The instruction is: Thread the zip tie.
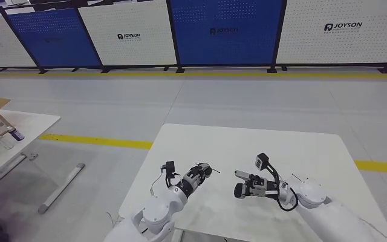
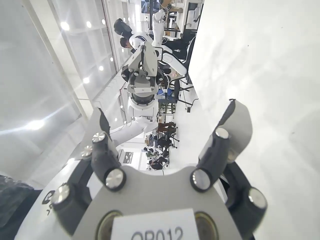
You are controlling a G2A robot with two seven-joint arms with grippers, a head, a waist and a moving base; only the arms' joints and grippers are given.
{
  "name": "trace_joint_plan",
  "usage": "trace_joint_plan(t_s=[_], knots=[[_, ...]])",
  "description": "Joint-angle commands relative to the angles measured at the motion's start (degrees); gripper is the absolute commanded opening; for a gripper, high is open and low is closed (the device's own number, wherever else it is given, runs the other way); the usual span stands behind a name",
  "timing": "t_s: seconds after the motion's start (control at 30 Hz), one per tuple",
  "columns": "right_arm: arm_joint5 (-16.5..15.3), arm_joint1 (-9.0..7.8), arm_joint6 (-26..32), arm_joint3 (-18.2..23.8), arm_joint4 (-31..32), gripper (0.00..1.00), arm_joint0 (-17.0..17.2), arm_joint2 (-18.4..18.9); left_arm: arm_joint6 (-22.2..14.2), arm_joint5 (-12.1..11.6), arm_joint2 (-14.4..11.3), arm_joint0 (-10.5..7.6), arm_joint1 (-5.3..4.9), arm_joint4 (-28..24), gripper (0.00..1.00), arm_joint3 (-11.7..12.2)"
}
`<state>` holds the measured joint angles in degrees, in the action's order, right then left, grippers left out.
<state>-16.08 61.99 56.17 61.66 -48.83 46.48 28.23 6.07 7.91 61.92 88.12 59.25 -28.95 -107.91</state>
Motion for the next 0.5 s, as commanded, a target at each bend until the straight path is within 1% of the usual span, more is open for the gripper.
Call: trace_joint_plan(t_s=[0.0,0.07,0.17,0.27,0.33,0.47], knots=[[-0.66,0.28,-2.60,1.14,2.30,1.00,0.54,0.15,0.00,0.00,0.00,0.00,0.00,0.00,0.00,0.00],[-2.12,0.73,-3.90,1.83,2.91,1.00,1.09,0.52,0.00,0.00,0.00,0.00,0.00,0.00,0.00,0.00],[-3.29,1.68,-5.75,2.00,4.23,1.00,0.99,0.69,0.00,0.00,0.00,0.00,0.00,0.00,0.00,0.00],[-3.40,2.84,-7.72,2.58,5.54,1.00,0.85,1.64,0.00,0.00,0.00,0.00,0.00,0.00,0.00,0.00],[-3.40,3.48,-7.01,2.27,5.32,1.00,1.17,2.46,0.00,0.00,0.00,0.00,0.00,0.00,0.00,0.00],[-3.40,3.58,-6.81,2.12,5.25,1.00,1.20,2.58,0.00,0.00,0.00,0.00,0.00,0.00,0.00,0.00]])
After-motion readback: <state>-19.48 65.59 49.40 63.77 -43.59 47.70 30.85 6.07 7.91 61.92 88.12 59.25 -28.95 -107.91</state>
